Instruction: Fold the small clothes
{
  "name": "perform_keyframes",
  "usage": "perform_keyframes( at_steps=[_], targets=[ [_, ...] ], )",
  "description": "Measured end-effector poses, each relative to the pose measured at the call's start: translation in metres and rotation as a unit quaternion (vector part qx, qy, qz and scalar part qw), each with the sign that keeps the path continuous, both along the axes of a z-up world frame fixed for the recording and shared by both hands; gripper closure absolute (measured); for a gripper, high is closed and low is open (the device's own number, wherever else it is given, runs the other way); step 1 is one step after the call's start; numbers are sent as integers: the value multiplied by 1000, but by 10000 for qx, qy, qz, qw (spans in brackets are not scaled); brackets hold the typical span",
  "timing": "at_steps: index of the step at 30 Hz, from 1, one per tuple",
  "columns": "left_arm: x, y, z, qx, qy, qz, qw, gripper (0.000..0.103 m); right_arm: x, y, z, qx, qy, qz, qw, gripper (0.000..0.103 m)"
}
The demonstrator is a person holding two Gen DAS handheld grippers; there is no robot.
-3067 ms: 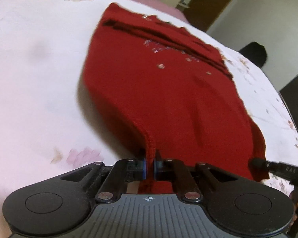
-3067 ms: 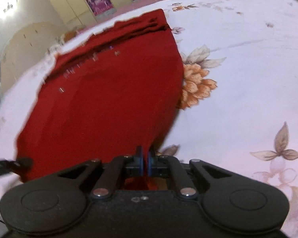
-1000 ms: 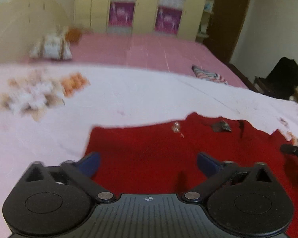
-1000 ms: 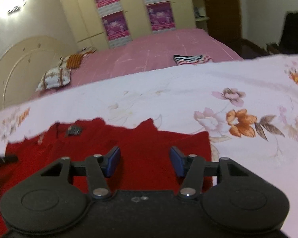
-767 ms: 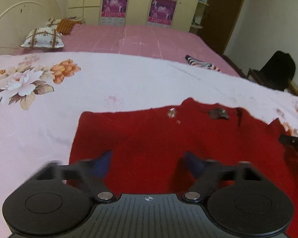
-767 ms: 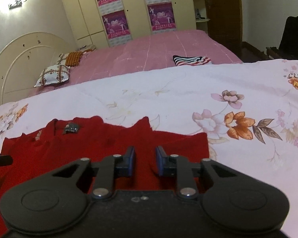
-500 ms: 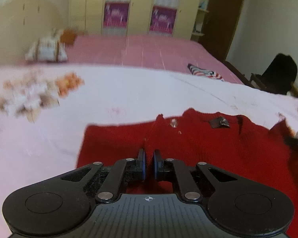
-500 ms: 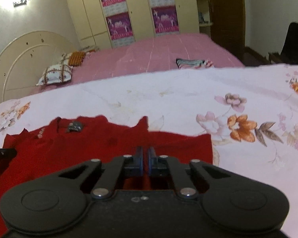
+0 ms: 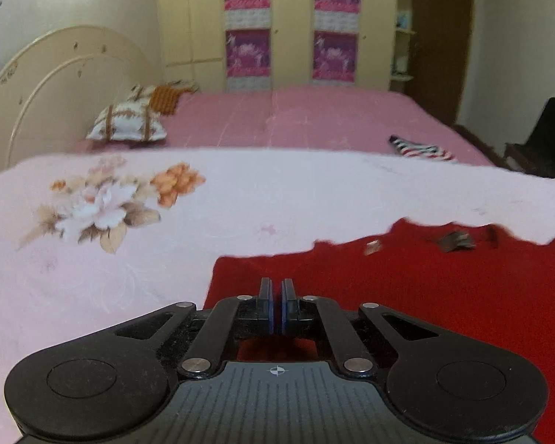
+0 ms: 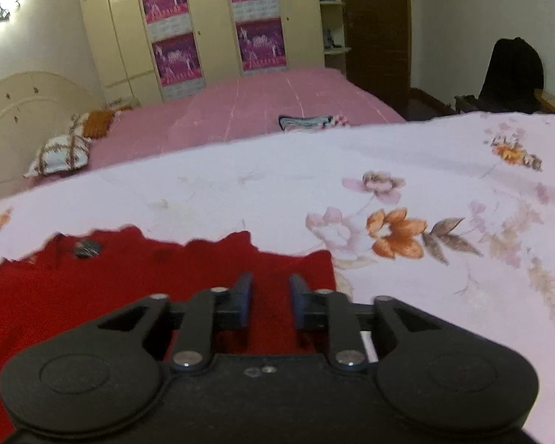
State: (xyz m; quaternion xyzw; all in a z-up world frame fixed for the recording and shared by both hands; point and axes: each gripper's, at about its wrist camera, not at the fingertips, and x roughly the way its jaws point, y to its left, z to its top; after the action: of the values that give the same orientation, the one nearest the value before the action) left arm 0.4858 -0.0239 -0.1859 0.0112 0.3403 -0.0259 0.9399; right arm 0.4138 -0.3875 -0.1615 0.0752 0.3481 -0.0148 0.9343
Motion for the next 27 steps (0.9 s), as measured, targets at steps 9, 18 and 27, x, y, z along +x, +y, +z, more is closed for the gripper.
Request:
perform_keyframes(
  at_steps=[9,18,27],
  targets=[
    [-19,-57,3,-228,3,-669,9975,6,-13,76,11,-113,-34,1095,9939,80],
    [-12,-18,-28,41,314,-180,9993,6,-11,39,-19,-960,103,525,9939,81],
    [-44,9,-12,-303,314,364,9984,6,-34,52,4,-735,-104,533,9958,78]
  ],
)
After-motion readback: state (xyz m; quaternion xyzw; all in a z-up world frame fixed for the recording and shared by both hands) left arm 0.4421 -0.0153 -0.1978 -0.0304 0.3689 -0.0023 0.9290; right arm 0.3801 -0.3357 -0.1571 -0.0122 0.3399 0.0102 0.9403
